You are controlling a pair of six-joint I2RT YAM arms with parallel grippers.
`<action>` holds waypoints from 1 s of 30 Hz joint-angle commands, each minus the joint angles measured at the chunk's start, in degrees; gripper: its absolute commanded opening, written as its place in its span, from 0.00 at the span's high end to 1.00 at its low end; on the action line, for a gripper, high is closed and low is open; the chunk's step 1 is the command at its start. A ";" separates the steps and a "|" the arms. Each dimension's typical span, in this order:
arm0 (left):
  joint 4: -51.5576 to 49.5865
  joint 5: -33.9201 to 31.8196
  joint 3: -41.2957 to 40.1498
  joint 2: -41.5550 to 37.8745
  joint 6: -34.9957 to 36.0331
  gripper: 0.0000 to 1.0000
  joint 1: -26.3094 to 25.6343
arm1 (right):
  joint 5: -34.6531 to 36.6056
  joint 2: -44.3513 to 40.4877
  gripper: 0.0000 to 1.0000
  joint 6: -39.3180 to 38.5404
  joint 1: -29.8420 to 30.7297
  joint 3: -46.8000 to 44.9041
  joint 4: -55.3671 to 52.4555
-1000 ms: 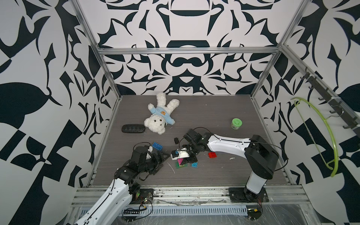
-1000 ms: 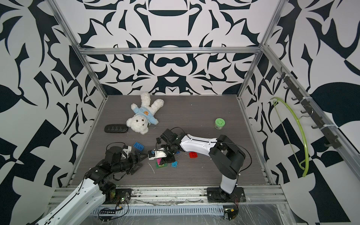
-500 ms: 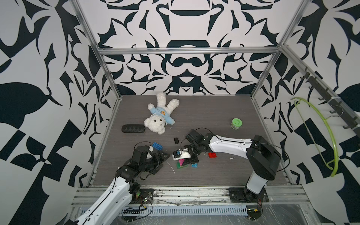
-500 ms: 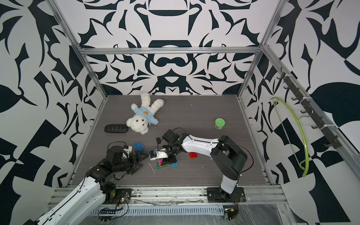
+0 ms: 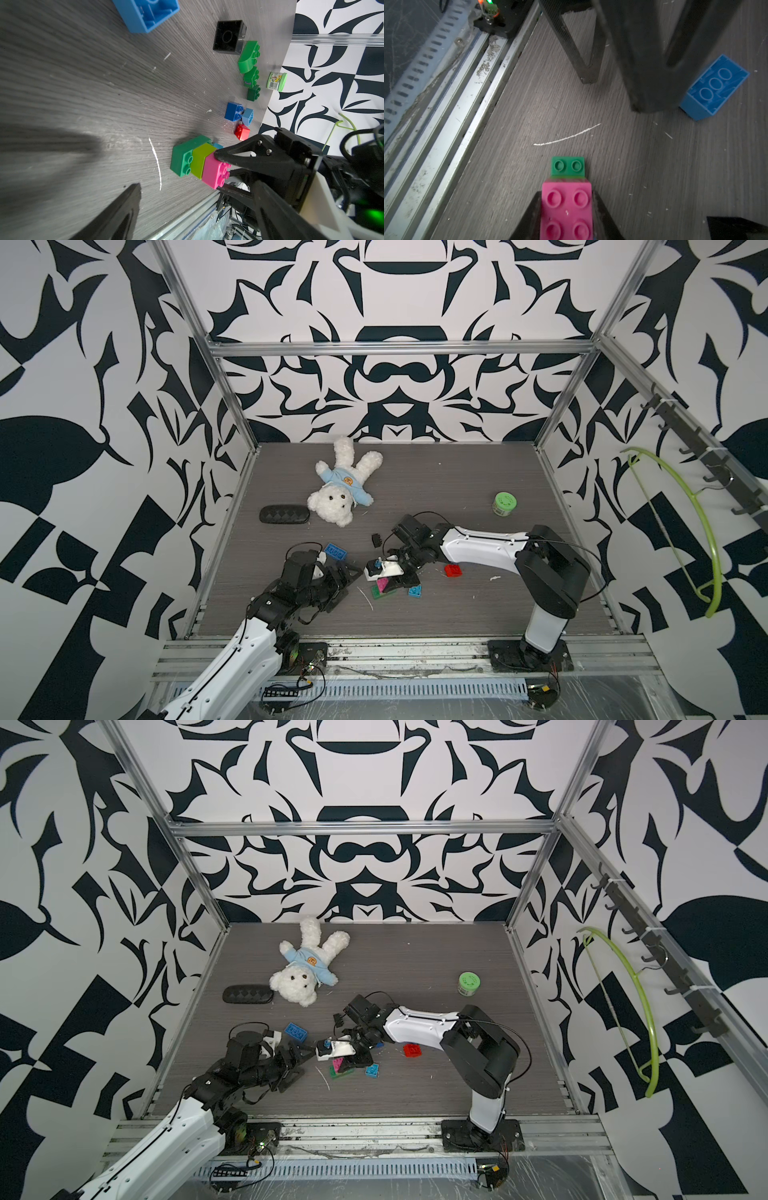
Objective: Assemble the number 1 with lego
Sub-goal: Assemble the lego brick with the lego brick.
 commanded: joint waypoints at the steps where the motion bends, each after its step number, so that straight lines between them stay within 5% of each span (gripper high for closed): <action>1: -0.03 0.54 -0.38 -0.65 1.17 0.10 0.18 | 6.90 1.55 0.60 4.69 0.41 -0.05 -4.25; 5: 0.37 1.33 0.02 -0.62 2.01 0.14 0.23 | 5.74 -4.39 0.37 12.88 0.34 3.79 -2.13; 8: 0.07 2.21 0.55 -0.16 3.11 0.14 0.22 | 5.36 -8.94 0.30 17.42 0.37 3.04 1.28; 12: 0.32 3.05 0.95 0.71 3.74 0.14 0.09 | 8.89 -14.04 0.30 29.42 0.41 -0.43 6.99; 15: 0.34 1.79 1.29 1.44 3.32 0.19 -2.07 | 18.09 -16.93 0.34 45.86 0.85 -3.17 9.92; 20: 0.45 -6.49 3.58 4.97 2.27 0.22 -11.14 | 34.01 -14.73 0.47 75.60 1.56 5.31 -10.64; 30: 6.12 -10.79 6.55 12.90 0.95 0.37 -17.46 | 33.98 -8.66 0.52 87.13 9.57 8.27 -15.04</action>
